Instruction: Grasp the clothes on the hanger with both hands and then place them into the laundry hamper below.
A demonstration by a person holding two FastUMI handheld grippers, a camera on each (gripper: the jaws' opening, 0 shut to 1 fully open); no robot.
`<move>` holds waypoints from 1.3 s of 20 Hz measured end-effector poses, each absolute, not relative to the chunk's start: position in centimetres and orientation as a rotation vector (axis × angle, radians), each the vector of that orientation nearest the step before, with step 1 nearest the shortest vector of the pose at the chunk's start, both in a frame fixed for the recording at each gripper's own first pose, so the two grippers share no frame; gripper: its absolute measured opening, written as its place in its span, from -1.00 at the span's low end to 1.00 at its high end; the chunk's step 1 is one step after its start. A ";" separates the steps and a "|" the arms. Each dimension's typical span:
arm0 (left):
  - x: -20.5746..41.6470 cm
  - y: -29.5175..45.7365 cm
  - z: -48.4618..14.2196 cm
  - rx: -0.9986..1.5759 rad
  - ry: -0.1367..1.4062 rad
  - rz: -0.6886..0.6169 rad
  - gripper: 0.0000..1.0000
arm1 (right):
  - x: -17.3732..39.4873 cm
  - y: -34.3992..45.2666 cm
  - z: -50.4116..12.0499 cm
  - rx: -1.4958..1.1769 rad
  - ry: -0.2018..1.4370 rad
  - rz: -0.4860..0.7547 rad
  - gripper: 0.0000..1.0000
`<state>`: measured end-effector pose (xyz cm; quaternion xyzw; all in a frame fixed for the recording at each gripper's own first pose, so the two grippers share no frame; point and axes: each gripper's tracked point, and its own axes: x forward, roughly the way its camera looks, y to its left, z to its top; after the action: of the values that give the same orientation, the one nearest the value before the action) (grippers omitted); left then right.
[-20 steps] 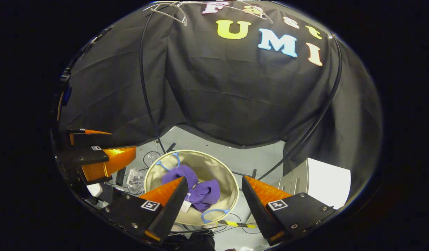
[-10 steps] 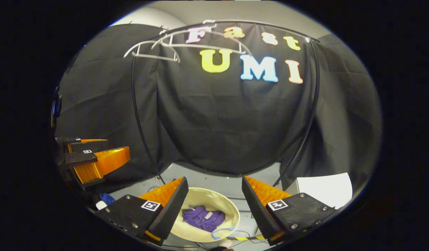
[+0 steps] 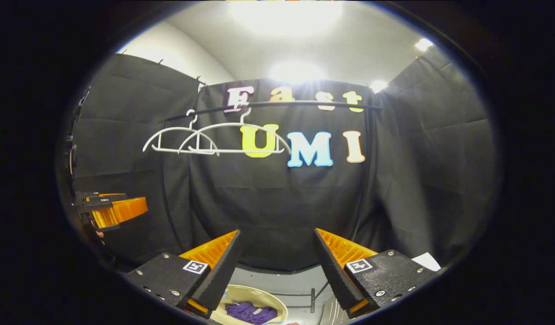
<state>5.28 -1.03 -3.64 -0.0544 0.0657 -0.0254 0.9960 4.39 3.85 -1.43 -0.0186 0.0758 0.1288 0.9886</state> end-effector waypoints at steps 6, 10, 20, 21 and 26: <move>3.6 -2.1 2.8 -0.059 0.019 -0.047 1.00 | 2.5 -4.5 3.6 -0.001 0.062 0.176 0.92; 2.5 -2.6 4.9 -0.025 0.000 -0.015 1.00 | 1.3 -8.2 5.1 0.076 0.035 0.108 0.89; 0.1 -1.1 6.4 -0.048 -0.029 0.080 1.00 | 1.4 -10.1 6.2 0.079 -0.010 0.116 0.87; 0.0 -1.2 6.3 -0.044 -0.028 0.084 1.00 | 1.5 -10.1 6.1 0.075 -0.009 0.117 0.89; 0.3 -1.2 6.7 -0.041 -0.012 0.094 0.96 | 2.1 -9.9 6.3 0.103 -0.014 0.119 0.89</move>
<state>0.27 -1.23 6.72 -0.0205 -0.0061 0.0470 0.9987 2.09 -9.88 6.28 0.0516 -0.0068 0.0592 0.9969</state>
